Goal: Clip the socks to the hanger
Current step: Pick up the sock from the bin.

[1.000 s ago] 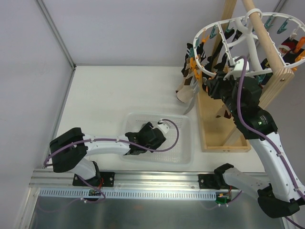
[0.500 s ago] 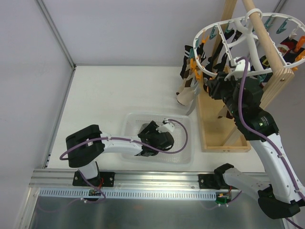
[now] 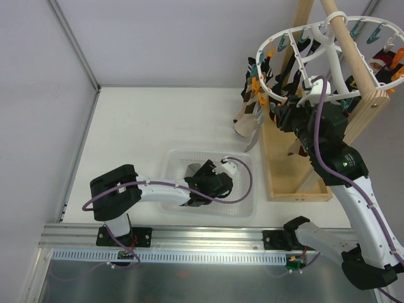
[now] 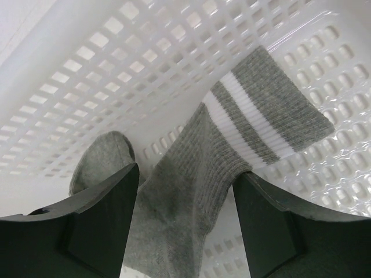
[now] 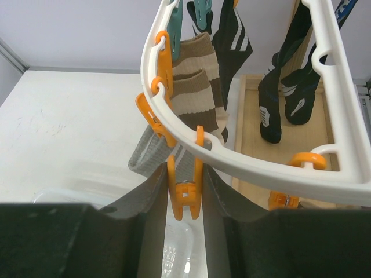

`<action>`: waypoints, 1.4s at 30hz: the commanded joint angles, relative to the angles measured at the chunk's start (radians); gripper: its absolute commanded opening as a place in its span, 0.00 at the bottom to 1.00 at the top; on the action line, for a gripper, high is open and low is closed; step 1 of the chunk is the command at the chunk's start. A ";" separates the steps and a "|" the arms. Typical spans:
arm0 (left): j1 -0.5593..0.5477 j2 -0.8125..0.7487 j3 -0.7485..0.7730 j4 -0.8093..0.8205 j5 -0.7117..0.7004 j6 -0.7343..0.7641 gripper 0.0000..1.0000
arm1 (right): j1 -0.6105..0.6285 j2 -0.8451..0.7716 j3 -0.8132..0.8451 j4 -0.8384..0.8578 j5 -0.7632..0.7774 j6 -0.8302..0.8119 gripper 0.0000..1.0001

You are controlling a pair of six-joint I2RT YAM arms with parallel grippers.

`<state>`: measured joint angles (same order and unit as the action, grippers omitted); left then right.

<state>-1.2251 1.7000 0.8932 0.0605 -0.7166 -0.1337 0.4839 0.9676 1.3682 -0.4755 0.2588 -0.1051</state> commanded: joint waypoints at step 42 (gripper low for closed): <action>0.001 0.164 0.095 0.320 0.270 0.003 0.08 | 0.002 -0.007 0.002 -0.021 -0.016 -0.008 0.01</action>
<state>-1.2243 1.8645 0.9672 0.3477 -0.4305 -0.1074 0.4839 0.9592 1.3628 -0.4759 0.2653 -0.1127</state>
